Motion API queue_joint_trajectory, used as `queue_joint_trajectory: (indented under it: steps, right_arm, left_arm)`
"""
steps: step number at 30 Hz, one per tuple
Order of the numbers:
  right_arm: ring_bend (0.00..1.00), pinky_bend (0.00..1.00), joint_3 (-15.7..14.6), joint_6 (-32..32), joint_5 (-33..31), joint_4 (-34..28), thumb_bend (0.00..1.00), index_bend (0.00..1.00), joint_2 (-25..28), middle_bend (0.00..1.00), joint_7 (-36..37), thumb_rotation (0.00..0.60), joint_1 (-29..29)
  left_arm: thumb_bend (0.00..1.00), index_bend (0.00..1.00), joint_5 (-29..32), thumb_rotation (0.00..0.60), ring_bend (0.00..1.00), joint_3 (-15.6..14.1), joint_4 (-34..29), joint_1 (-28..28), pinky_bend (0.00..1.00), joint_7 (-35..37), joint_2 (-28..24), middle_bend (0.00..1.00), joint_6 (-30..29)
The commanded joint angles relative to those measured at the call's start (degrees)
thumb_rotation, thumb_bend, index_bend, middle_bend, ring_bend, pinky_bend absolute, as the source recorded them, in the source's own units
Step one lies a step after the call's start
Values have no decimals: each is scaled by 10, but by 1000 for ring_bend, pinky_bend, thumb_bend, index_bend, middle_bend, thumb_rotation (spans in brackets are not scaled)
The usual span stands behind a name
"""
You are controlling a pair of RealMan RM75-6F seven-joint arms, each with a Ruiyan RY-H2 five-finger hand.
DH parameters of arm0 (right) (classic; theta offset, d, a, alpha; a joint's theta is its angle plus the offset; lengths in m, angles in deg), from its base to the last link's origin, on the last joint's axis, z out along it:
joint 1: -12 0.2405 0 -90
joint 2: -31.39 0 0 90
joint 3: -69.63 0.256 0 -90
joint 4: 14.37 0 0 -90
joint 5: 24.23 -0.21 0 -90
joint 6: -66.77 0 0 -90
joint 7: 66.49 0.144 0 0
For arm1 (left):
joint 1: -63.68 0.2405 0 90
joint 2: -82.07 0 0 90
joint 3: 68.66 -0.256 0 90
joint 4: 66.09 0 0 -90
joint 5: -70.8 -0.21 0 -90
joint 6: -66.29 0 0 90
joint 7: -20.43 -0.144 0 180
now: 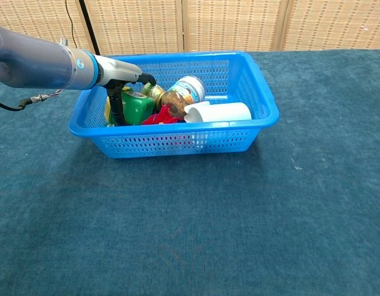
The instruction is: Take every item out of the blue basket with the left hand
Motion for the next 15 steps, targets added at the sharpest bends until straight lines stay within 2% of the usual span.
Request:
queue_joint_trajectory:
  steps: [1,2,5,12,15]
  right_arm:
    - [0,0,1,2,-1,0,0,0,1,0,3,600,0]
    - [0,0,1,2,-1,-1,0,0,1,0,5,600,-1]
    - [0,0,1,0,1,-3,0,0,3,0,10,600,-2]
    - [0,0,2,-4,5,-6,0,0,6,0,16,600,-6]
    - [0,0,3,-6,7,-8,0,0,8,0,20,600,-8]
  left_arm:
    - [282,144,-10,600,206,-1,6,0,461,8,6,46,-6]
    - [318,201,-14,600,254,0,8,1,498,12,8,96,-9]
    - [388,241,-37,600,314,5,9,5,537,26,12,207,-21]
    - [468,291,-90,600,396,15,-11,19,586,54,7,308,-52]
    - [484,305,-112,600,405,15,-25,24,591,55,1,316,-77]
